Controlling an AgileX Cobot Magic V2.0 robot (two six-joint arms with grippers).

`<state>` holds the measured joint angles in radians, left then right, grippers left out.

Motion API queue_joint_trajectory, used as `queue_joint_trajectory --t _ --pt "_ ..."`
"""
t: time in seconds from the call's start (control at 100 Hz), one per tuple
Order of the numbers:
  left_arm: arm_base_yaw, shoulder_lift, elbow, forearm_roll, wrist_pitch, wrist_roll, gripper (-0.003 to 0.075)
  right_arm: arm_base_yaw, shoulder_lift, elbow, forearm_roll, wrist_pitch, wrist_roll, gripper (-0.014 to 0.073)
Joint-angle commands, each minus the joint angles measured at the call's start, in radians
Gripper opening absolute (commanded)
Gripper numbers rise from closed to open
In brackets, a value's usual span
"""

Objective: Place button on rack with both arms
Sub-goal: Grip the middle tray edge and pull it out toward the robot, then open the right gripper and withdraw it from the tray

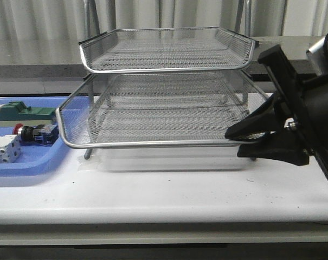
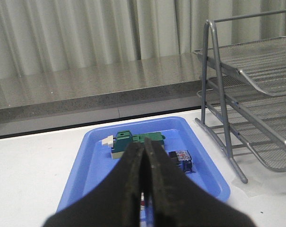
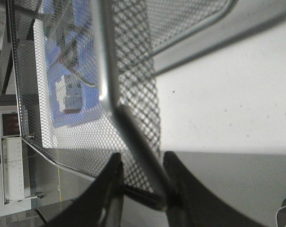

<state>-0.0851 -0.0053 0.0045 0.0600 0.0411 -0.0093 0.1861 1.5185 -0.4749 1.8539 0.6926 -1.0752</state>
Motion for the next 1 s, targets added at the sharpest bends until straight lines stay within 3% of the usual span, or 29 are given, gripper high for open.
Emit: queue_joint_trajectory --t 0.0,0.12,0.19,0.38,0.45,0.6,0.72,0.84,0.99 --pt "0.002 -0.031 0.033 0.0 -0.078 -0.011 -0.002 0.019 -0.061 0.02 -0.107 0.062 -0.072 -0.0069" --pt "0.002 -0.031 0.033 0.0 -0.078 -0.011 -0.002 0.019 -0.087 0.036 -0.107 0.054 -0.072 -0.0055" --pt "0.002 -0.031 0.033 0.0 -0.078 -0.011 -0.002 0.019 -0.094 0.037 -0.107 0.057 -0.075 0.0014" --pt "0.002 -0.031 0.033 0.0 -0.078 -0.011 -0.002 0.019 -0.098 0.037 -0.107 0.092 -0.114 0.0437" --pt "0.002 -0.031 0.033 0.0 -0.078 -0.011 -0.002 0.019 -0.098 0.037 -0.111 0.115 -0.14 0.0529" --pt "0.002 -0.031 0.033 0.0 -0.078 -0.011 -0.002 0.019 -0.12 0.037 -0.193 0.118 -0.146 0.0535" --pt "0.002 -0.031 0.033 0.0 -0.078 -0.011 -0.002 0.019 -0.16 0.037 -0.323 0.093 -0.07 0.0526" --pt "0.002 -0.031 0.033 0.0 -0.078 -0.011 -0.002 0.019 -0.228 0.037 -0.496 0.043 0.054 0.0492" --pt "0.002 -0.031 0.033 0.0 -0.078 -0.011 -0.002 0.019 -0.347 0.012 -0.781 0.011 0.3 0.048"
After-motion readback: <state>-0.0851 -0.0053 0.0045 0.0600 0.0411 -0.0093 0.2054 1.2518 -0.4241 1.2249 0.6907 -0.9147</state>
